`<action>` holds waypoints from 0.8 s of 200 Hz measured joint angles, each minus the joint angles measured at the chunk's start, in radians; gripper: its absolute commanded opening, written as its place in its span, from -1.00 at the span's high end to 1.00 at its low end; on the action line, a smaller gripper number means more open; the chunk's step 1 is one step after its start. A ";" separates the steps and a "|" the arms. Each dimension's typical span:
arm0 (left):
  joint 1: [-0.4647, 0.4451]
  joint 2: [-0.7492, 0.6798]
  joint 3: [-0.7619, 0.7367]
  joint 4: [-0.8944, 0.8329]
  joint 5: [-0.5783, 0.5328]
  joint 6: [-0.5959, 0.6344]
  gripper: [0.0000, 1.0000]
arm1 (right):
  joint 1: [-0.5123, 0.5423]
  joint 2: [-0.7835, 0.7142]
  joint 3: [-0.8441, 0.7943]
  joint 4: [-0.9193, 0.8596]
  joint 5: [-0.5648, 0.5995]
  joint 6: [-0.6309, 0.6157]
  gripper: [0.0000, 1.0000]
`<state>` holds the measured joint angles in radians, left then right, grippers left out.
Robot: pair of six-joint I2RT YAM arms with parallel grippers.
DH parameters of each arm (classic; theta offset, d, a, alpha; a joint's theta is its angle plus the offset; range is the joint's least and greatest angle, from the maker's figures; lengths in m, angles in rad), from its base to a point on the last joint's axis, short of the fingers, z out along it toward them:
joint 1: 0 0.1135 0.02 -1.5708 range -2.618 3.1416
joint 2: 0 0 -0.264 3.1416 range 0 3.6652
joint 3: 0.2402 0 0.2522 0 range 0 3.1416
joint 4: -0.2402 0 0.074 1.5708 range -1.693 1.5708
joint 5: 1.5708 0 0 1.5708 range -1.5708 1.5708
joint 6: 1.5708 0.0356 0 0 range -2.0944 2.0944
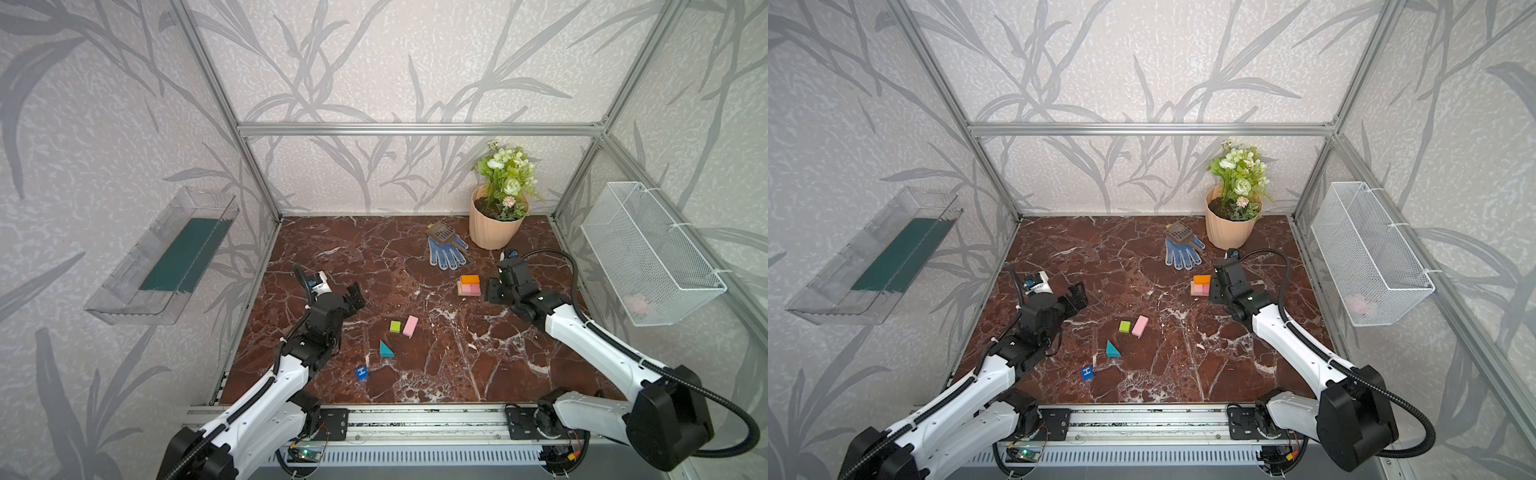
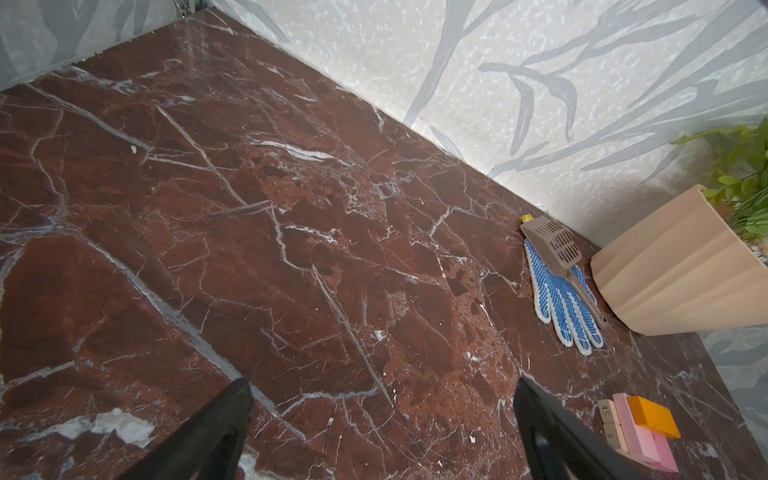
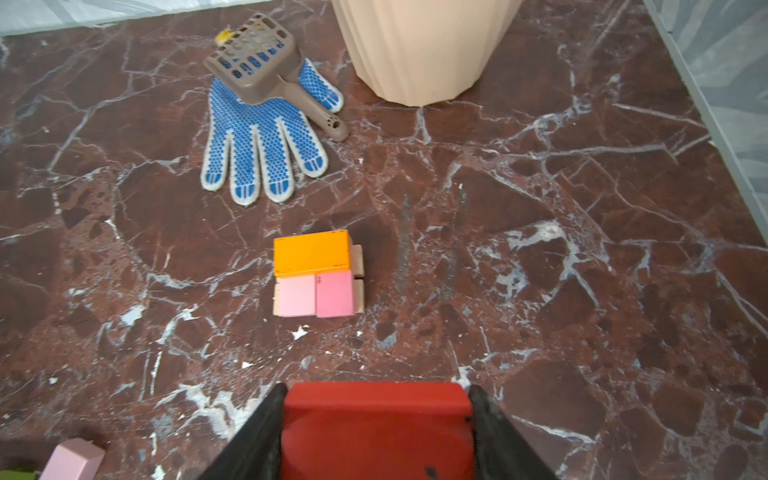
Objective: Build the wood block tower
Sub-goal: 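Carry the red block with the right gripper over the wooden stack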
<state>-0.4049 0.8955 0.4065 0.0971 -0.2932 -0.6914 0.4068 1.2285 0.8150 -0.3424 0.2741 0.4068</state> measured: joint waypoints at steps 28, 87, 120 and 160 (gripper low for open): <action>0.000 0.029 0.013 -0.010 0.012 0.000 -0.97 | 0.000 0.061 0.001 0.045 -0.036 -0.016 0.48; 0.000 0.055 0.031 -0.014 0.029 0.000 -0.97 | 0.000 0.306 0.108 0.057 -0.106 -0.027 0.62; 0.000 0.057 0.031 -0.014 0.030 0.000 -0.97 | 0.000 0.364 0.155 0.059 -0.126 -0.035 0.62; 0.000 0.057 0.031 -0.014 0.030 0.000 -0.97 | 0.000 0.386 0.170 0.058 -0.117 -0.039 0.61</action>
<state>-0.4049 0.9527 0.4374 0.0830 -0.2630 -0.6914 0.4068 1.6142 0.9852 -0.2840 0.1566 0.3679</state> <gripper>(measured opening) 0.985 0.618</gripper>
